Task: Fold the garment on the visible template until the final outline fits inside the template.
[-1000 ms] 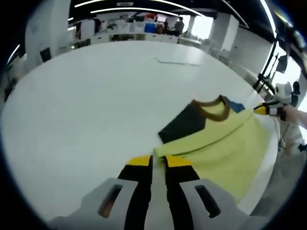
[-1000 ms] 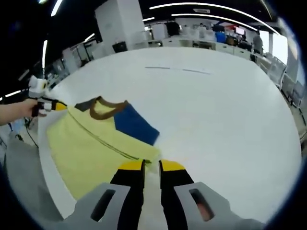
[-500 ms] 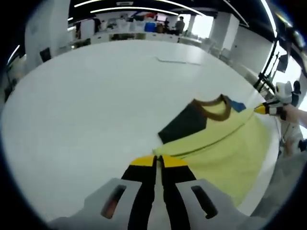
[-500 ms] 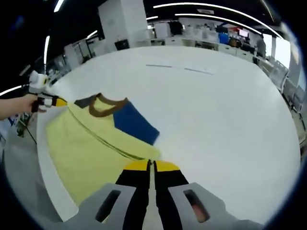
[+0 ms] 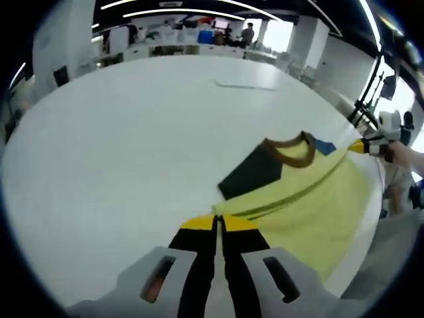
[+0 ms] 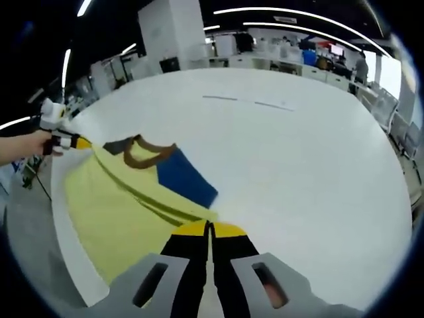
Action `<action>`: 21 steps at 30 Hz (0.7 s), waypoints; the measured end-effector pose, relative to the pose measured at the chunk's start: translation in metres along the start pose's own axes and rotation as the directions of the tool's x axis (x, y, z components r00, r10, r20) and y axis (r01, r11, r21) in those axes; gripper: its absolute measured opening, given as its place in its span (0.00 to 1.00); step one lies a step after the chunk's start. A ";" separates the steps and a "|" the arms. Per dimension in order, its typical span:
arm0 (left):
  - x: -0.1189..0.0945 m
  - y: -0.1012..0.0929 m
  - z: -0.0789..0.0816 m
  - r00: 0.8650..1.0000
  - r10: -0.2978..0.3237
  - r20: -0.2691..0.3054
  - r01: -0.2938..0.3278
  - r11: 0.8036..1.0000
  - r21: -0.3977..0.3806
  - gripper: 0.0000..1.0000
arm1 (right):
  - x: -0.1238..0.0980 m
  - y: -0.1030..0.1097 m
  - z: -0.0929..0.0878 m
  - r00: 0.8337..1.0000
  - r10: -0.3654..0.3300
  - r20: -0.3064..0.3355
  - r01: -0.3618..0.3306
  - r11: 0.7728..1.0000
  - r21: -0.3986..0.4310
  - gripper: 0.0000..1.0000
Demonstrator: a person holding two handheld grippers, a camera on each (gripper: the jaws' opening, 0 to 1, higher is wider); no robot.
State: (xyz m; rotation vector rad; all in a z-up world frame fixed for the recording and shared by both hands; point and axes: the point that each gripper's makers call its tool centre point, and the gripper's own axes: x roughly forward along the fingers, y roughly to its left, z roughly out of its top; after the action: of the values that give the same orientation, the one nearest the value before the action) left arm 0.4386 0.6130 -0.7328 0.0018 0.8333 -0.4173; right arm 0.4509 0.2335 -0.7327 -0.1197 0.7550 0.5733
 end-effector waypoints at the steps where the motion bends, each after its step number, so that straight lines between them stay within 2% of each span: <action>1: 0.000 0.000 0.002 1.000 -0.004 -0.001 0.004 1.000 0.005 0.00 | 0.000 -0.001 0.002 1.000 0.000 0.002 0.000 1.000 0.002 0.01; 7: 0.002 0.005 0.012 1.000 -0.021 -0.013 0.021 1.000 0.011 0.00 | 0.006 -0.007 0.010 1.000 0.000 -0.015 0.000 1.000 -0.015 0.01; 9: 0.004 0.009 0.012 0.999 -0.011 -0.034 0.012 1.000 0.027 0.00 | 0.009 -0.010 0.012 1.000 0.000 -0.024 0.000 1.000 -0.025 0.01; 11: 0.006 0.011 0.010 0.997 -0.027 -0.068 0.028 0.999 0.024 0.00 | 0.012 -0.012 0.013 0.999 0.003 -0.035 -0.004 1.000 -0.027 0.01; 13: 0.008 0.014 0.012 0.997 -0.030 -0.066 0.031 0.999 0.022 0.00 | 0.015 -0.013 0.015 0.999 0.004 -0.043 -0.005 0.999 -0.032 0.01; 15: 0.009 0.013 0.010 0.995 -0.046 -0.086 0.048 0.999 0.020 0.00 | 0.018 -0.014 0.016 0.999 0.005 -0.053 -0.007 0.999 -0.039 0.01; 21: 0.008 0.004 0.012 0.994 -0.077 -0.083 0.080 0.996 0.031 0.00 | 0.029 -0.020 0.017 0.997 0.006 -0.081 -0.010 0.998 -0.055 0.01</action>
State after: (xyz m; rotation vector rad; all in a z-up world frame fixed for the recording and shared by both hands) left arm 0.4536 0.6121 -0.7317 0.0184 0.9084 -0.5081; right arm 0.4885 0.2349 -0.7419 -0.1922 0.8188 0.6000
